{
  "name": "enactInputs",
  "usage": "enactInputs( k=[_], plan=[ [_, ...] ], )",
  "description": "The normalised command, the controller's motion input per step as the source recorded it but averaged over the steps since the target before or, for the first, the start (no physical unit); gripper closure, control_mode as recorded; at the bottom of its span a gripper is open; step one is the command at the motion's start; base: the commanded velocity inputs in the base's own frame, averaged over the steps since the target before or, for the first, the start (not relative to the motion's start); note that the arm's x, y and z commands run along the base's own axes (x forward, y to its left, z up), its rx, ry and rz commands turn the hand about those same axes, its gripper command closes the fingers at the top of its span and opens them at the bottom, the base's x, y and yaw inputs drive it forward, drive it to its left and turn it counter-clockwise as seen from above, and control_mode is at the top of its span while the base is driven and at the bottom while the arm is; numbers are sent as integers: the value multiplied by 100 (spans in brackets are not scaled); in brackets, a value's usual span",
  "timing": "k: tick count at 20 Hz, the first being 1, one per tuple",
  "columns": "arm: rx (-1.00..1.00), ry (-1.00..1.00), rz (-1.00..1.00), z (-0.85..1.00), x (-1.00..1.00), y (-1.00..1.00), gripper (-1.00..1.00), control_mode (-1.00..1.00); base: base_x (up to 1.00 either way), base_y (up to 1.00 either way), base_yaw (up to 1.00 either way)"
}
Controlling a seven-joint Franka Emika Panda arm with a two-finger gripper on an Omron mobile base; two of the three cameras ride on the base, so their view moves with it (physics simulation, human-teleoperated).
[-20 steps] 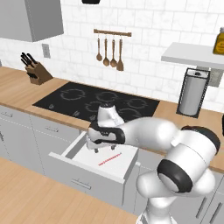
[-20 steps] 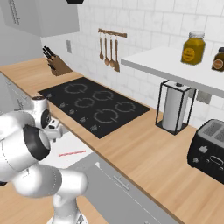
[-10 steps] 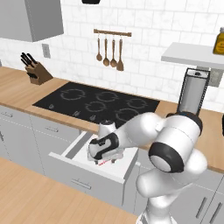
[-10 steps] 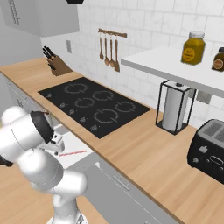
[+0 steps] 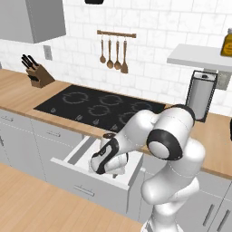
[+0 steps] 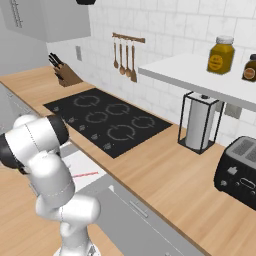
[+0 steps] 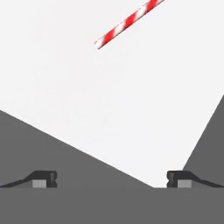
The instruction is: Take a straw from the drawer in front and place it inside the glass cup on the dining counter.
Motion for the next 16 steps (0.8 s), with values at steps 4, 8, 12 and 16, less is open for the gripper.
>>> enactInputs(
  k=[4, 8, 12, 16],
  plan=[
    [9, 21, -1, -9, -5, 31, -100, -100, 0, 0, 0],
    [15, 27, 0, 0, -55, 46, -100, -100, 0, 0, 0],
    [8, 25, 0, 0, -100, 93, -100, -100, 0, 0, 0],
    [0, 11, 0, 1, -100, 100, -100, -100, 0, 0, 0]
  ],
)
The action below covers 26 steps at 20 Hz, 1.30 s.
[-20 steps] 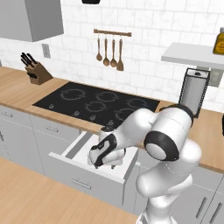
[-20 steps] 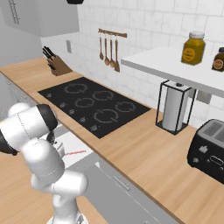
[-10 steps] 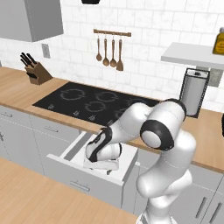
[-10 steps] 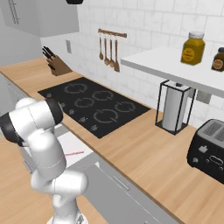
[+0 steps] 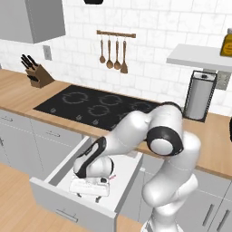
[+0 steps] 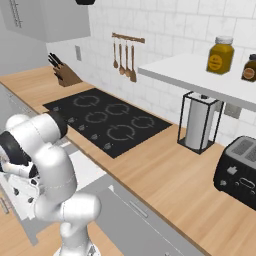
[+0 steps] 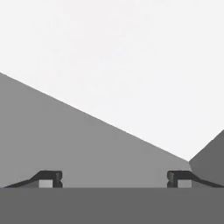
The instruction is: Take a straw from the drawer in front and place it inside the glass cup on the dining counter.
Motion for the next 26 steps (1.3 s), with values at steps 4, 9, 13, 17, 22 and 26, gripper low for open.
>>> enactInputs(
  k=[4, 9, 13, 17, 22, 26],
  plan=[
    [0, -26, -26, 89, -33, -3, -100, -100, 0, 0, 0],
    [-1, -7, -52, 34, 41, -50, -100, -100, 0, 0, 0],
    [-2, 2, -64, -15, 46, -49, -100, -100, 0, 0, 0],
    [-1, 12, -65, -4, 61, -20, -100, -100, 0, 0, 0],
    [-10, 25, -53, 0, 54, 0, -100, -100, 0, 0, 0],
    [-20, 14, -33, 0, 43, 0, -100, -100, 0, 0, 0]
  ],
)
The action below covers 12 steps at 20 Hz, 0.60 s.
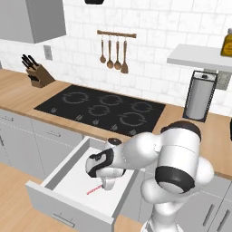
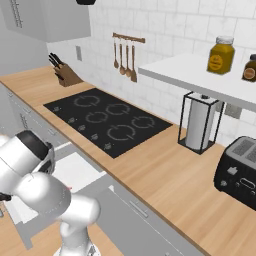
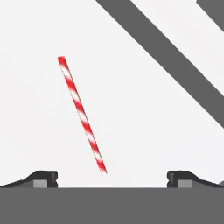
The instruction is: Take a straw from the drawer in front and place it inside the glass cup on the dining counter.
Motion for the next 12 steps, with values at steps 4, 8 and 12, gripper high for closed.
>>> enactInputs(
  k=[4, 8, 12],
  plan=[
    [-21, 0, -14, 0, 45, 0, -100, -100, 0, 0, 0],
    [-17, -1, 0, -15, 14, 0, -100, -100, 0, 0, 0],
    [-11, 0, 0, -27, 2, -1, -100, -100, 0, 0, 0]
  ],
)
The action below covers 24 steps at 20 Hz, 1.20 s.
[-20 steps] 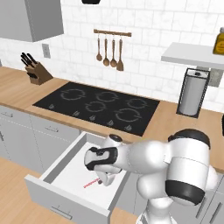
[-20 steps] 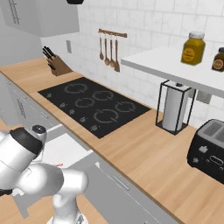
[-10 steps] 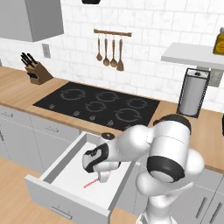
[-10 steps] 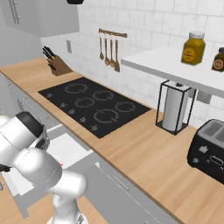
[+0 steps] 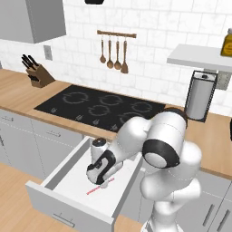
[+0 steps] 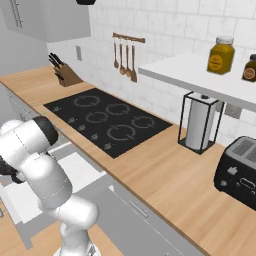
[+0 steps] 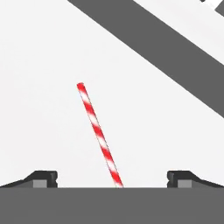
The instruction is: Take a straw from the drawer in front and place it inside the glass cup on the dining counter.
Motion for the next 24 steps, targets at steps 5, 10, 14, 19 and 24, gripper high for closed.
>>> enactInputs(
  k=[5, 10, 14, 19, 24],
  plan=[
    [-16, 9, 2, -34, 0, -1, -100, -100, 0, 0, 0],
    [-13, 16, 4, -34, 0, -2, -100, -100, 0, 0, 0],
    [-11, 2, 0, -16, 0, 16, -100, -100, 0, 0, 0],
    [-17, 2, 0, -5, 4, 51, -100, -100, 0, 0, 0],
    [-14, 2, -1, -20, 0, 42, -100, -100, 0, 0, 0]
  ],
)
